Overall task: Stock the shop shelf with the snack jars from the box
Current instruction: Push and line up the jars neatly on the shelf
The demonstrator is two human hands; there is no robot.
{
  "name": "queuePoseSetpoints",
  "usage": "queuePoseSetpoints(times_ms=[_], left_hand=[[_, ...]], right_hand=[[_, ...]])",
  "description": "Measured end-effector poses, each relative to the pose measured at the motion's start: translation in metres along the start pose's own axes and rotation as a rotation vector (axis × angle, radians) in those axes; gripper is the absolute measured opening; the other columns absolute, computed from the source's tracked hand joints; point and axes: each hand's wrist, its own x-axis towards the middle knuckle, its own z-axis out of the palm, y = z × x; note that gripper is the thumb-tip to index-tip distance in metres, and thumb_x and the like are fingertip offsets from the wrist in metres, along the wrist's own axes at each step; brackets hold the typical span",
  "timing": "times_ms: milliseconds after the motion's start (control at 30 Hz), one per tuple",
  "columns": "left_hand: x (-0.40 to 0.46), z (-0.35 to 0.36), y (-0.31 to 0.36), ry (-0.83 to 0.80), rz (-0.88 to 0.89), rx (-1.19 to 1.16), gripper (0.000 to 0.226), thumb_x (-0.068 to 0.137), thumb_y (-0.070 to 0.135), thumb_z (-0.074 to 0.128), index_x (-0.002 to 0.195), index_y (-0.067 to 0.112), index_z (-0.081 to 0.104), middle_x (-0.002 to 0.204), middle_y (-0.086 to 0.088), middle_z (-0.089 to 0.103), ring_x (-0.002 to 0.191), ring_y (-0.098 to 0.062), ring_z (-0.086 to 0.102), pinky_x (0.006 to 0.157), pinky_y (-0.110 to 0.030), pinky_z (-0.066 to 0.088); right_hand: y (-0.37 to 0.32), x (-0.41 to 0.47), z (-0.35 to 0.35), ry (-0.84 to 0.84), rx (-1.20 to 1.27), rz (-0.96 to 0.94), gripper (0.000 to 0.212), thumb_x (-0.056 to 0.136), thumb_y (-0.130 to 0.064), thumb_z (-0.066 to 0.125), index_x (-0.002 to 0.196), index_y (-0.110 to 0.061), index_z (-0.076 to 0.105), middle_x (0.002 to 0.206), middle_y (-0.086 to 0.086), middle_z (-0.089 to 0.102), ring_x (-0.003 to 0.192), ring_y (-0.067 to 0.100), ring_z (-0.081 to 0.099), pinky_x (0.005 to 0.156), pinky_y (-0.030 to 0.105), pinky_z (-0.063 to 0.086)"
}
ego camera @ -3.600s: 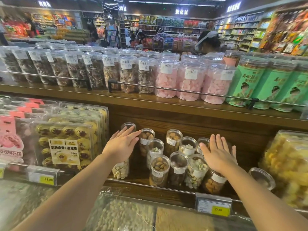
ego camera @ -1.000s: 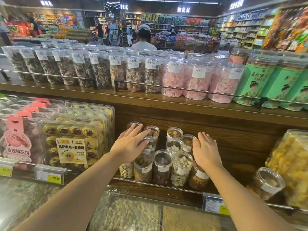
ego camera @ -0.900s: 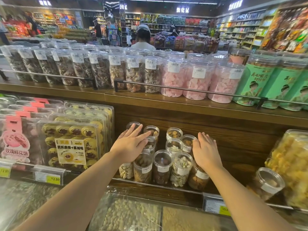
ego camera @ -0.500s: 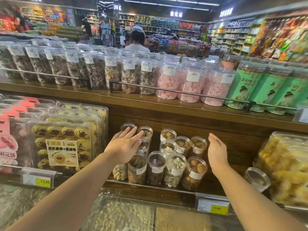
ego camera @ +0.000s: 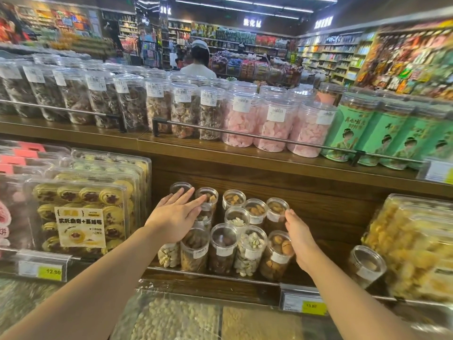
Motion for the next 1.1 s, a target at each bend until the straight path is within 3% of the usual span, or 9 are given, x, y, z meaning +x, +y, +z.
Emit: queuePoseSetpoints(times_ms=[133, 267, 367, 500, 633, 733, 900, 1000, 1100], left_hand=[[-0.001, 0.001, 0.000, 0.021, 0.002, 0.002, 0.050, 0.107, 0.054, 0.010, 0.157, 0.053, 0.009, 0.169, 0.013, 0.000, 0.155, -0.011, -0.009, 0.123, -0.035, -0.005], [-0.001, 0.000, 0.001, 0.021, 0.001, 0.006, 0.050, 0.107, 0.054, 0.010, 0.157, 0.053, 0.010, 0.169, 0.012, 0.001, 0.155, -0.011, -0.008, 0.123, -0.035, -0.005], [-0.001, 0.000, 0.001, 0.018, -0.004, 0.006, 0.049, 0.107, 0.054, 0.009, 0.156, 0.054, 0.009, 0.169, 0.012, 0.000, 0.155, -0.011, -0.009, 0.123, -0.035, -0.005], [-0.001, -0.001, 0.002, 0.004, -0.014, 0.011, 0.050, 0.106, 0.055, 0.008, 0.156, 0.055, 0.008, 0.169, 0.013, -0.001, 0.155, -0.011, -0.011, 0.123, -0.036, -0.007], [0.001, -0.001, 0.000, 0.001, -0.003, -0.003, 0.050, 0.106, 0.056, 0.009, 0.156, 0.055, 0.009, 0.169, 0.014, -0.002, 0.155, -0.010, -0.012, 0.124, -0.037, -0.007], [0.001, 0.001, -0.002, -0.001, 0.001, -0.016, 0.050, 0.106, 0.056, 0.009, 0.156, 0.055, 0.010, 0.168, 0.015, -0.002, 0.155, -0.010, -0.012, 0.123, -0.037, -0.007], [0.000, 0.000, -0.001, -0.003, -0.003, -0.003, 0.049, 0.106, 0.056, 0.009, 0.156, 0.056, 0.008, 0.168, 0.015, -0.003, 0.155, -0.010, -0.012, 0.123, -0.036, -0.007], [0.000, -0.001, 0.000, -0.005, -0.011, 0.008, 0.049, 0.106, 0.056, 0.008, 0.155, 0.056, 0.007, 0.168, 0.015, -0.003, 0.154, -0.009, -0.012, 0.123, -0.035, -0.008], [0.000, -0.001, 0.000, 0.004, 0.000, 0.006, 0.049, 0.107, 0.053, 0.009, 0.156, 0.054, 0.009, 0.169, 0.013, 0.000, 0.155, -0.010, -0.009, 0.124, -0.036, -0.005]], right_hand=[[-0.024, -0.005, 0.005, 0.097, -0.435, -0.308, 0.062, 0.105, -0.042, 0.047, 0.161, -0.027, 0.023, 0.164, 0.002, 0.030, 0.149, 0.025, 0.031, 0.119, 0.044, 0.030], [-0.056, -0.006, 0.039, -0.007, -0.784, -0.659, 0.044, 0.103, -0.039, 0.052, 0.145, -0.026, 0.054, 0.146, -0.004, 0.053, 0.129, 0.015, 0.054, 0.102, 0.031, 0.043], [-0.073, -0.003, 0.076, -0.098, -0.930, -0.632, 0.042, 0.101, -0.045, 0.054, 0.140, -0.029, 0.060, 0.137, -0.002, 0.056, 0.125, 0.022, 0.055, 0.099, 0.038, 0.047], [-0.082, 0.008, 0.106, -0.033, -1.177, -0.566, 0.036, 0.091, -0.049, 0.069, 0.115, -0.023, 0.074, 0.111, 0.000, 0.068, 0.104, 0.024, 0.063, 0.093, 0.043, 0.053], [-0.090, 0.017, 0.114, -0.082, -1.188, -0.468, 0.027, 0.087, -0.030, 0.078, 0.110, -0.016, 0.073, 0.103, 0.004, 0.072, 0.096, 0.024, 0.067, 0.087, 0.040, 0.057], [-0.096, 0.024, 0.117, -0.144, -1.128, -0.409, 0.024, 0.090, -0.012, 0.068, 0.113, -0.013, 0.074, 0.110, 0.007, 0.071, 0.107, 0.028, 0.065, 0.099, 0.044, 0.053], [-0.087, 0.027, 0.108, -0.189, -0.998, -0.427, 0.019, 0.084, -0.027, 0.079, 0.102, -0.022, 0.078, 0.104, 0.000, 0.071, 0.101, 0.022, 0.065, 0.095, 0.042, 0.055], [-0.083, 0.026, 0.099, -0.202, -0.897, -0.436, 0.025, 0.086, -0.016, 0.076, 0.110, -0.024, 0.077, 0.120, 0.001, 0.070, 0.111, 0.022, 0.063, 0.099, 0.040, 0.053], [-0.094, 0.019, 0.081, -0.368, -0.881, -0.431, 0.052, 0.085, -0.010, 0.075, 0.133, -0.028, 0.066, 0.145, -0.002, 0.056, 0.134, 0.022, 0.049, 0.104, 0.032, 0.040]])
